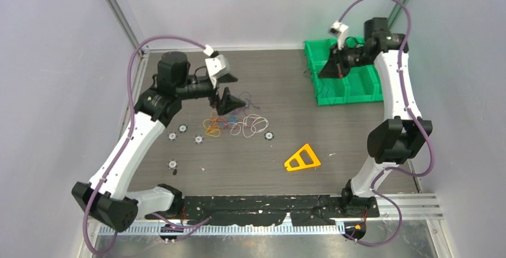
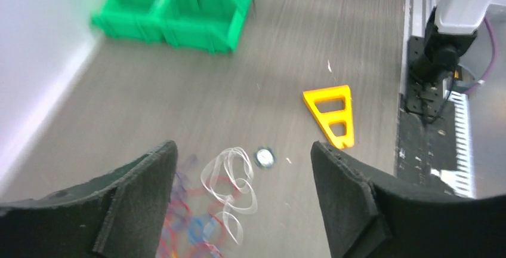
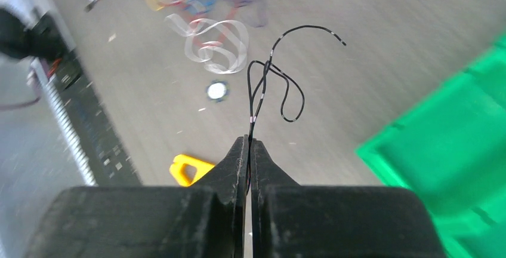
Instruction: Untangle the cables
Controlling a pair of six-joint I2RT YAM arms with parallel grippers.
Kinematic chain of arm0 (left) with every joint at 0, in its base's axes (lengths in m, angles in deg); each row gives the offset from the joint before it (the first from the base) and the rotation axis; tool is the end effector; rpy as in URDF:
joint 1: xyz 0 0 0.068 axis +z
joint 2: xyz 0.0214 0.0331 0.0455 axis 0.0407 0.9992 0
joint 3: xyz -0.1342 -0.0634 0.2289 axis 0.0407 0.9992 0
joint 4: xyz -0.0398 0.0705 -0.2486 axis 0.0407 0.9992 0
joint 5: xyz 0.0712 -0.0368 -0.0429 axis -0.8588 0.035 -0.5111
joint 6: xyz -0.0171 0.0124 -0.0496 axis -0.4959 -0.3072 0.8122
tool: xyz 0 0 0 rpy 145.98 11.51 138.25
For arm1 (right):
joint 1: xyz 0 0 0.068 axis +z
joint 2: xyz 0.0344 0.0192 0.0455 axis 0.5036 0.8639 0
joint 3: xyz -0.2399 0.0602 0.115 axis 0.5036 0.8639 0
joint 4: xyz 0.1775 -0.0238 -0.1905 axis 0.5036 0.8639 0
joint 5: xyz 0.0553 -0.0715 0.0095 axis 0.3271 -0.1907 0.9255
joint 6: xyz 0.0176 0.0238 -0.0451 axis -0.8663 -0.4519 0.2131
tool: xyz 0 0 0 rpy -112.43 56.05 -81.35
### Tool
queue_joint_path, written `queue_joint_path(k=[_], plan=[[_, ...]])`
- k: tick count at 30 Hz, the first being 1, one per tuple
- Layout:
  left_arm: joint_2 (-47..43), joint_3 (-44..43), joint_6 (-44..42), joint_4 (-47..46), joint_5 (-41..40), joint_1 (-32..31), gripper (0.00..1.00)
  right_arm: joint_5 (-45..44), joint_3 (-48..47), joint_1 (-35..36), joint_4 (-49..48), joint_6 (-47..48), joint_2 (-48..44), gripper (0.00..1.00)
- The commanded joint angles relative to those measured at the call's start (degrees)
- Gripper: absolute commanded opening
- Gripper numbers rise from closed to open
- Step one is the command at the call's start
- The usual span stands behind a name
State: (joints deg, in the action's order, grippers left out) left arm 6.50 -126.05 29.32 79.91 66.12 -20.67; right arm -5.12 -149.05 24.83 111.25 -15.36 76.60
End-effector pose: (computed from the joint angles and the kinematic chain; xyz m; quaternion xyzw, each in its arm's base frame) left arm 0.2156 -0.1197 0.4084 0.4438 0.6461 -0.3758 0.4943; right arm 0.3561 -0.0061 0.3870 -0.3284 0.8183 0.3099 0.3556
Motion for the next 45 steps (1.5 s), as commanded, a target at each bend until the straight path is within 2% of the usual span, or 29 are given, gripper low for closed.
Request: queue_joint_path(k=[1, 6, 11, 15, 18, 20, 22, 23, 24, 25, 29, 32, 34, 37, 39, 45], plan=[[6.6, -15.3, -18.5, 7.3, -1.1, -6.1, 0.79, 5.9, 5.5, 10.0, 6.8, 5.1, -9.5, 0.05], [13.2, -22.1, -24.5, 12.7, -5.1, -12.5, 0.77, 7.4, 9.2, 17.8, 4.2, 1.8, -14.6, 0.05], [13.5, -19.1, -28.3, 12.7, -6.9, -16.7, 0.74, 9.0, 9.4, 22.5, 1.6, -1.8, -16.4, 0.05], [14.2, -17.1, -26.3, 11.1, -8.1, -17.4, 0.73, 10.3, 10.1, 24.6, 0.1, -4.0, -17.8, 0.05], [15.1, -16.0, -24.7, 10.3, -9.5, -17.4, 0.64, 11.5, 10.3, 25.0, -2.5, -6.7, -18.9, 0.05], [15.2, -14.9, -22.6, 9.5, -8.7, -17.5, 0.52, 12.3, 10.4, 25.1, -5.1, -9.3, -19.7, 0.05], [14.6, -12.9, -19.0, 6.7, -8.1, -17.4, 0.37, 13.1, 11.2, 25.1, -9.4, -13.2, -21.1, 0.05], [14.3, -11.8, -16.7, 4.9, -7.9, -17.4, 0.24, 13.4, 12.6, 25.1, -14.4, -15.2, -22.6, 0.05], [13.8, -10.6, -14.0, 2.5, -7.7, -17.4, 0.05, 13.6, 13.5, 25.1, -17.2, -19.5, -23.4, 0.05], [13.2, -9.4, -10.9, -0.1, -7.3, -17.3, 0.00, 13.4, 16.1, 25.2, -24.3, -24.6, -25.3, 0.05], [11.5, -5.3, 5.4, -13.9, -2.3, -17.3, 0.00, 10.9, 24.6, 25.1, -43.9, -38.1, -30.3, 0.05], [12.8, -5.2, 17.0, -20.5, -0.3, -17.9, 0.00, 9.5, 27.6, 25.3, -55.5, -45.6, -31.1, 0.05], [13.2, -4.0, 23.9, -28.2, 0.1, -18.0, 0.00, 8.2, 29.2, 25.5, -61.5, -50.4, -31.4, 0.05], [14.1, -2.7, 35.8, -39.3, 0.8, -18.2, 0.00, 4.9, 31.5, 26.1, -65.6, -53.3, -32.3, 0.05], [14.7, -3.0, 40.5, -43.4, 1.6, -18.9, 0.00, 3.0, 32.8, 26.4, -67.5, -53.3, -32.5, 0.06], [14.0, -2.3, 44.6, -46.0, 1.1, -19.7, 0.00, 0.5, 35.2, 26.7, -71.1, -53.6, -33.5, 0.05]])
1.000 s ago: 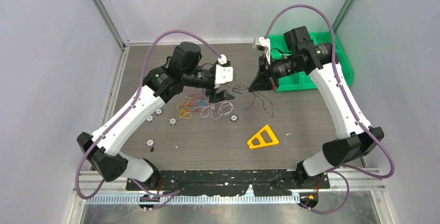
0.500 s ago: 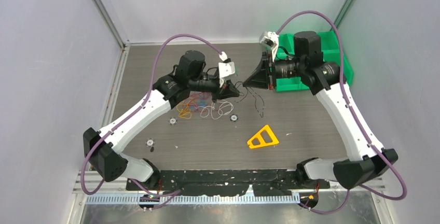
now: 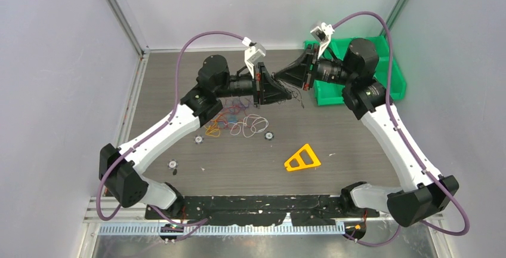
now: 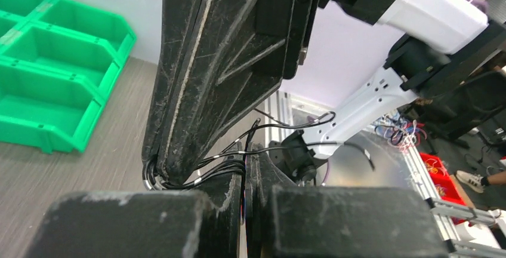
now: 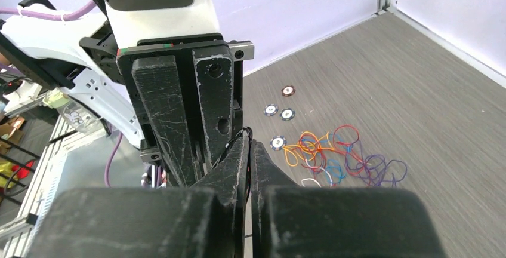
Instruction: Untangle the cables
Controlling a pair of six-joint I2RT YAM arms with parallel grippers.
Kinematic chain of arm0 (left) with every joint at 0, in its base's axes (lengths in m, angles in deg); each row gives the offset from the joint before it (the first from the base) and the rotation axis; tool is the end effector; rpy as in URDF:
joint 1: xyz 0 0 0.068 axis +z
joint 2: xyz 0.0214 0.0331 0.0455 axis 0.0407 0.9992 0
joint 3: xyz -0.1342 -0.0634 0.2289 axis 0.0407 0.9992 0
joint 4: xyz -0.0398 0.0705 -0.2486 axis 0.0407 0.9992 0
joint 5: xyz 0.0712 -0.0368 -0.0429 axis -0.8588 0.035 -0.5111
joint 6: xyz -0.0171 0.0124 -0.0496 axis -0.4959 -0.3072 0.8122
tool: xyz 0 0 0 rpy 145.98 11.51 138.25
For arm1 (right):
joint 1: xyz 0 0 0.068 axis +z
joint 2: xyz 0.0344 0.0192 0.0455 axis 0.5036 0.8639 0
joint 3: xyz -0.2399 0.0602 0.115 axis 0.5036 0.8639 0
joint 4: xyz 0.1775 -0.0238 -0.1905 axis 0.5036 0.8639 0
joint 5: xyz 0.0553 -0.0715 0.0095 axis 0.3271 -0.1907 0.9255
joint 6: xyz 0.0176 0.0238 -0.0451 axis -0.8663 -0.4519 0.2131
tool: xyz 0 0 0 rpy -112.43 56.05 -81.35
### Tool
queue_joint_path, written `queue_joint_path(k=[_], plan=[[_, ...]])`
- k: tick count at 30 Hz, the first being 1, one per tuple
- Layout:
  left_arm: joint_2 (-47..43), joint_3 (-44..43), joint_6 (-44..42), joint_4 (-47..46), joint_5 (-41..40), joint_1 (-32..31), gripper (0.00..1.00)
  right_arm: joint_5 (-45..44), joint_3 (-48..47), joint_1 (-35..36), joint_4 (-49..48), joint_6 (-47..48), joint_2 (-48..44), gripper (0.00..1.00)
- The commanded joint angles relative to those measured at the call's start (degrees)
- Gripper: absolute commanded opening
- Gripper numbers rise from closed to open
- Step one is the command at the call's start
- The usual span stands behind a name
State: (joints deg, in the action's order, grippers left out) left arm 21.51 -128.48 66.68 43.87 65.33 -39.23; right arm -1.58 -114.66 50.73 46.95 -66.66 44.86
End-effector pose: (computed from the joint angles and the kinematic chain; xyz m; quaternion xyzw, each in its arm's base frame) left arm 0.2301 -0.2383 0.4131 0.3717 0.5820 -0.5946 0.4118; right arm 0.2367 0.1193 0.4530 -0.3475 0.6133 0.5027 0.5004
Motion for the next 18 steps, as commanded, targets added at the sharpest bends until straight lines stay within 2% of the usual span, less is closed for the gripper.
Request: queue_joint_path(k=[1, 5, 6, 8, 9, 10, 12, 14, 18], plan=[[-1.4, 0.4, 6.5, -8.8, 1.8, -1.2, 0.00, -2.7, 0.7, 0.8, -7.3, -2.4, -2.1, 0.05], [-3.7, 2.3, 0.4, -2.4, 2.1, 0.7, 0.00, 0.4, -2.7, 0.3, 0.2, 2.0, -2.2, 0.08], [-4.2, 2.5, -1.9, -0.4, 2.6, 1.4, 0.00, 0.9, -3.8, -0.4, 2.9, 3.5, -2.0, 0.15], [-5.1, 2.6, -7.6, 4.6, 4.5, 2.7, 0.00, 2.7, -6.9, -2.2, 11.7, 6.8, -1.5, 0.43], [-5.7, 2.5, -11.0, 7.0, 5.1, 3.3, 0.00, 4.1, -8.4, -2.9, 13.2, 8.4, -1.2, 0.50], [-6.0, 2.1, -14.3, 9.6, 5.5, 3.7, 0.00, 4.7, -9.1, -4.3, 16.3, 9.1, -1.1, 0.62], [-6.6, 1.5, -20.1, 15.1, 6.3, 3.9, 0.00, 5.7, -13.3, -5.2, 23.1, 13.4, 0.0, 0.71], [-6.9, 0.8, -24.0, 18.4, 6.5, 4.0, 0.00, 6.6, -16.0, -5.2, 28.9, 19.3, 1.2, 0.75], [-6.5, -0.6, -27.7, 21.4, 7.7, 3.9, 0.00, 6.2, -18.3, -3.9, 34.8, 23.8, 2.8, 0.78]])
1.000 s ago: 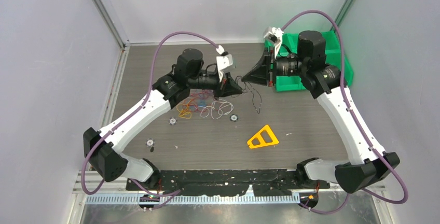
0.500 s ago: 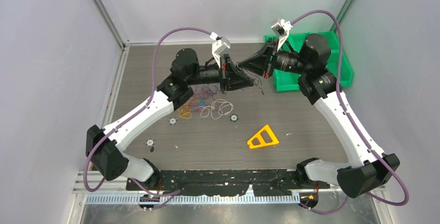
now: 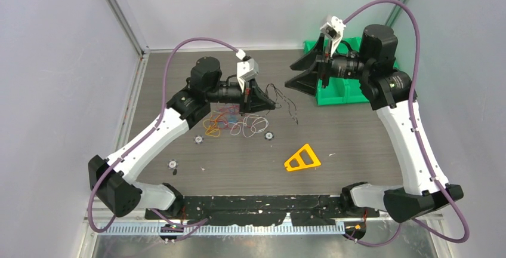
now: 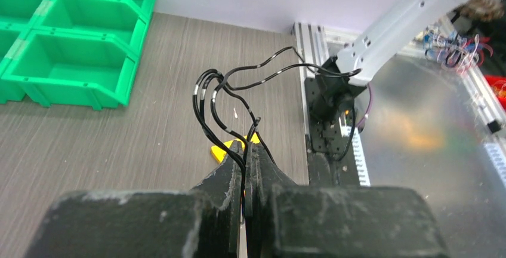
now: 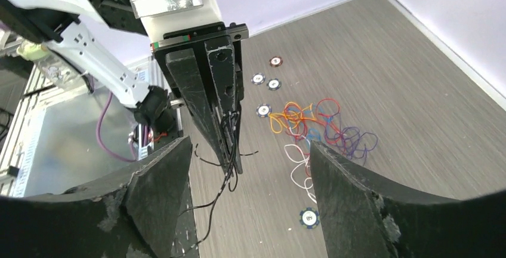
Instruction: Untangle the cables
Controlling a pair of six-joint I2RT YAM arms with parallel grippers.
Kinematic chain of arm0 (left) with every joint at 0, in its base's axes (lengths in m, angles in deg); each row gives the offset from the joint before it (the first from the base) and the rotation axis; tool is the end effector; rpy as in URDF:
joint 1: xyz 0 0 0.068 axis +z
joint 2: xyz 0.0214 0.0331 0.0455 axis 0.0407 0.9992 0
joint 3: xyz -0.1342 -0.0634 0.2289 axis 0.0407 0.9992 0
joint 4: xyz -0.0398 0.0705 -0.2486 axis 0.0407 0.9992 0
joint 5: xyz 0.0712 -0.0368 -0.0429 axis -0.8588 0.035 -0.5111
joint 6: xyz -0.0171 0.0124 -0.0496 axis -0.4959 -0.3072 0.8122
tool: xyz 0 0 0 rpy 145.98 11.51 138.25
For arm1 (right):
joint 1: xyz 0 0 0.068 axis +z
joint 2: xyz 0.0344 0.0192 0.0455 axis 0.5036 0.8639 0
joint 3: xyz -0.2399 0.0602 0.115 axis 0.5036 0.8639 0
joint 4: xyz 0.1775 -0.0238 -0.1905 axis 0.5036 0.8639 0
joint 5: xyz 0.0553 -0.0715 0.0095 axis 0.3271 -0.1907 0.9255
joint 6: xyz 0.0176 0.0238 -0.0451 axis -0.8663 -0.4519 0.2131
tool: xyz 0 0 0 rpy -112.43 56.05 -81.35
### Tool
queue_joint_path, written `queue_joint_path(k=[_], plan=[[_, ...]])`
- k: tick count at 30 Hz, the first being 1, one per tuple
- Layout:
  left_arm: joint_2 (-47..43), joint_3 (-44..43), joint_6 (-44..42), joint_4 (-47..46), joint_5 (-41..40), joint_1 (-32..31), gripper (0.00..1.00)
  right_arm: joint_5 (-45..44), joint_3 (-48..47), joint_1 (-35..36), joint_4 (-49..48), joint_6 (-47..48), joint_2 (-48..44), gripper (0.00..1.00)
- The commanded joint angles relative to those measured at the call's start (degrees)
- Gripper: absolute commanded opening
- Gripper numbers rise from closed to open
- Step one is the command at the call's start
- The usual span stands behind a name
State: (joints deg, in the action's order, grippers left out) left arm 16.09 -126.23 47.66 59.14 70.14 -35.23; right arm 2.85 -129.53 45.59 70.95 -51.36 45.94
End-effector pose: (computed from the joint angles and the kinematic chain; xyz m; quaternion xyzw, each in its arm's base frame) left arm 0.2215 -0.2051 0.4016 0.4544 0.5820 -0.5234 0.4252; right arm 0.2200 0.0919 0.4918 -0.3978 0.6207 0.4491 0.5048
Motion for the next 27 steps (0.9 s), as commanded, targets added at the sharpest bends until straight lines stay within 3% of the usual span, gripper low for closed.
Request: queue_joint_path(k=[1, 9, 13, 16, 17, 20, 21, 22, 23, 24, 27], plan=[[-0.9, -3.2, -8.9, 6.5, 3.1, -0.1, 0.00, 1.6, -3.8, 2.1, 11.6, 9.1, 2.1, 0.77], [0.4, -6.2, -11.4, 9.5, 5.7, -0.7, 0.00, 0.0, -7.2, 7.7, 20.3, 15.8, 6.5, 0.68], [1.2, -7.5, -12.0, 11.3, 6.4, -1.3, 0.00, 0.3, -6.4, 8.8, 17.3, 14.7, 6.9, 0.56], [2.1, -8.5, -12.1, 13.0, 6.7, -1.5, 0.00, 1.4, -4.9, 9.3, 12.8, 10.1, 6.4, 0.54], [2.9, -9.8, -12.9, 15.1, 7.2, -1.5, 0.00, 1.9, -3.9, 9.7, 9.6, 7.8, 6.0, 0.40], [3.3, -10.8, -14.3, 17.8, 7.0, -1.5, 0.00, 2.0, -3.4, 10.0, 9.0, 7.3, 5.8, 0.21], [3.3, -10.8, -14.6, 18.2, 6.8, -1.5, 0.00, 1.7, -3.2, 10.0, 8.9, 7.5, 5.7, 0.10], [3.1, -10.9, -14.9, 18.7, 6.0, -1.4, 0.00, 1.3, -3.2, 10.0, 9.0, 7.6, 5.5, 0.06], [2.8, -10.7, -14.8, 19.0, 4.6, -1.2, 0.03, 0.3, -3.0, 10.0, 8.9, 7.8, 5.0, 0.06], [2.2, -10.1, -14.1, 18.6, 3.4, -0.6, 0.14, -0.6, -2.8, 10.0, 8.6, 7.9, 4.6, 0.05], [-3.7, -3.8, -7.5, 9.9, -4.7, 2.9, 0.73, -9.3, 1.1, 9.4, 2.9, 5.8, 0.5, 0.05]])
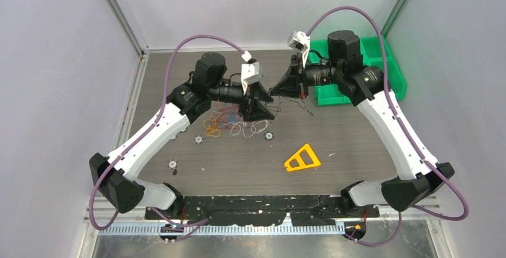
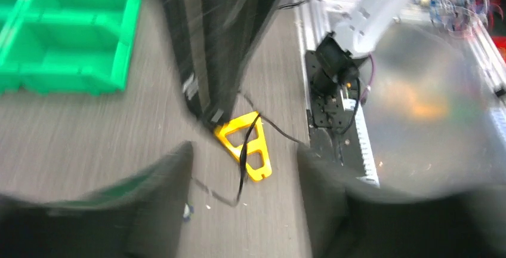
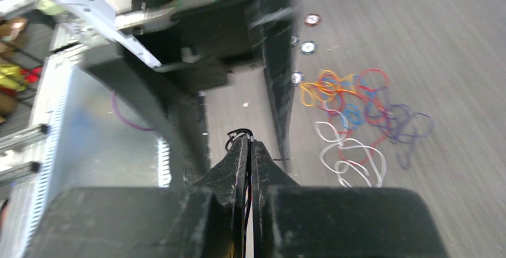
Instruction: Untangle the cables
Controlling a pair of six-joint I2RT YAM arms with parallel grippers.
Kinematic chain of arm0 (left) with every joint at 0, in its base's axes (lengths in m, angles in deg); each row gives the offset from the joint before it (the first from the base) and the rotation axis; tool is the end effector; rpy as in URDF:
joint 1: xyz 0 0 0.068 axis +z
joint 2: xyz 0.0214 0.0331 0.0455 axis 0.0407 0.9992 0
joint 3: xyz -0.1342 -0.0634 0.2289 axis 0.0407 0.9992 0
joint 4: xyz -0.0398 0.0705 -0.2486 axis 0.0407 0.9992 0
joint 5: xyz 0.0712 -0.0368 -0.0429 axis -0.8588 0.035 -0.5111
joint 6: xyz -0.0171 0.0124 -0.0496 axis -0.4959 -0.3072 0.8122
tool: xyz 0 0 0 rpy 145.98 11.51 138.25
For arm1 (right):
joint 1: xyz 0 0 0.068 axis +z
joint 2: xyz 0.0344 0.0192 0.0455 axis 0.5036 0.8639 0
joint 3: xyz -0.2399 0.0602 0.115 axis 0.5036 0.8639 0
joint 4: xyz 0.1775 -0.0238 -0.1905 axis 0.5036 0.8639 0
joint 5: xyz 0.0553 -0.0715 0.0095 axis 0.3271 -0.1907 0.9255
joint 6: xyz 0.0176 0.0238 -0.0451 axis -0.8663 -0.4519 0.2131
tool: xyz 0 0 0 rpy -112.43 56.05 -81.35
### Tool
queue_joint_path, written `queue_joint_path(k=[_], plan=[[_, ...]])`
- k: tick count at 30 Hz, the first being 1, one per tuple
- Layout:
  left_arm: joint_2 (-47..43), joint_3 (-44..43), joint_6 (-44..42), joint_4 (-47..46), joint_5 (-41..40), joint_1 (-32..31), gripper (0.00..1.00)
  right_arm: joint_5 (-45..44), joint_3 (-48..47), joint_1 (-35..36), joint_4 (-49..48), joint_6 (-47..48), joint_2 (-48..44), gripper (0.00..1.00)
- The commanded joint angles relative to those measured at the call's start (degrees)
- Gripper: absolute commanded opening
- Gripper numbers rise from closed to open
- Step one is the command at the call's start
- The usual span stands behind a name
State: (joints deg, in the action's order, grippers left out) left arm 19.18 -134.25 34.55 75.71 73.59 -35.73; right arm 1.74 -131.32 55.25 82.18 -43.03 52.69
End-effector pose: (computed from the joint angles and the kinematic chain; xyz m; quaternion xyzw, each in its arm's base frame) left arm 0.2210 -0.2098 0.4074 0.5199 0.5732 -0.4991 0.3899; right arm 0.2326 0.1417 0.4562 -0.4535 0.6413 0.4734 0.3987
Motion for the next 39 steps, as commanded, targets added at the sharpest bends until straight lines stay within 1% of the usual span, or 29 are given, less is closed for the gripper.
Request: queue_joint_path(k=[1, 2, 3, 5, 8, 10, 11, 13, 14, 16, 17, 18, 20, 22, 26, 29, 33, 36, 39], plan=[[-9.8, 7.7, 7.8, -11.7, -12.3, 4.5, 0.88, -12.4, 4.3, -0.6, -10.1, -3.9, -8.5, 0.05], [-14.3, 10.8, 8.1, -15.6, -16.3, 5.2, 0.97, -14.4, 7.1, -0.7, -13.7, -4.5, -9.6, 0.06], [-17.1, 13.3, 7.5, -18.7, -20.3, 5.5, 0.99, -17.3, 8.6, -0.7, -17.1, -6.0, -11.8, 0.05], [-19.7, 15.1, 7.3, -21.1, -24.4, 5.3, 0.99, -21.3, 12.6, -0.4, -21.1, -7.2, -14.0, 0.05], [-17.6, 9.6, 11.9, -18.9, -30.3, 3.8, 1.00, -27.4, 15.8, 1.6, -23.4, -9.0, -15.1, 0.05], [-14.8, 5.8, 16.8, -17.3, -34.8, 1.9, 1.00, -31.9, 17.3, 3.7, -25.5, -10.3, -15.8, 0.05], [-13.5, 4.3, 18.5, -17.2, -35.8, 0.7, 0.99, -34.7, 18.2, 4.4, -27.2, -11.3, -16.4, 0.05], [-11.4, 2.1, 19.8, -17.4, -35.8, -2.0, 0.99, -37.6, 19.2, 6.4, -29.6, -13.7, -17.0, 0.05], [-10.8, 1.7, 19.2, -17.7, -35.5, -3.1, 0.99, -38.4, 19.5, 7.1, -30.4, -14.8, -17.1, 0.05], [-10.2, 1.6, 16.9, -17.9, -36.4, -5.4, 1.00, -44.4, 20.3, 8.1, -32.2, -18.9, -17.6, 0.05], [-10.0, 1.8, 15.4, -17.8, -37.4, -6.2, 1.00, -46.7, 20.1, 8.6, -31.8, -21.3, -17.6, 0.05], [-10.0, 2.2, 14.5, -17.4, -38.7, -7.0, 1.00, -51.3, 20.0, 9.4, -31.5, -23.4, -17.5, 0.05], [-10.2, 3.1, 13.5, -17.2, -41.0, -8.1, 1.00, -54.6, 19.9, 10.0, -30.6, -25.1, -17.5, 0.05], [-10.2, 4.3, 12.6, -17.3, -44.0, -9.9, 1.00, -56.5, 20.5, 10.5, -30.6, -28.5, -17.6, 0.05], [-9.2, 4.8, 10.4, -17.2, -49.5, -14.2, 1.00, -59.3, 22.1, 11.8, -32.3, -31.0, -17.4, 0.05], [-8.9, 5.9, 8.9, -19.6, -53.3, -16.6, 1.00, -59.5, 23.2, 12.3, -33.4, -32.5, -17.1, 0.05], [-7.7, 6.0, 7.1, -20.9, -56.6, -18.3, 1.00, -60.0, 24.5, 13.2, -35.5, -33.0, -17.4, 0.05], [-6.2, 5.6, 4.8, -21.1, -60.7, -19.3, 1.00, -59.1, 25.2, 13.5, -37.3, -34.4, -17.7, 0.05], [-5.2, 6.0, 3.1, -24.4, -64.6, -19.6, 0.99, -58.3, 25.8, 14.1, -37.8, -36.4, -18.4, 0.05]])
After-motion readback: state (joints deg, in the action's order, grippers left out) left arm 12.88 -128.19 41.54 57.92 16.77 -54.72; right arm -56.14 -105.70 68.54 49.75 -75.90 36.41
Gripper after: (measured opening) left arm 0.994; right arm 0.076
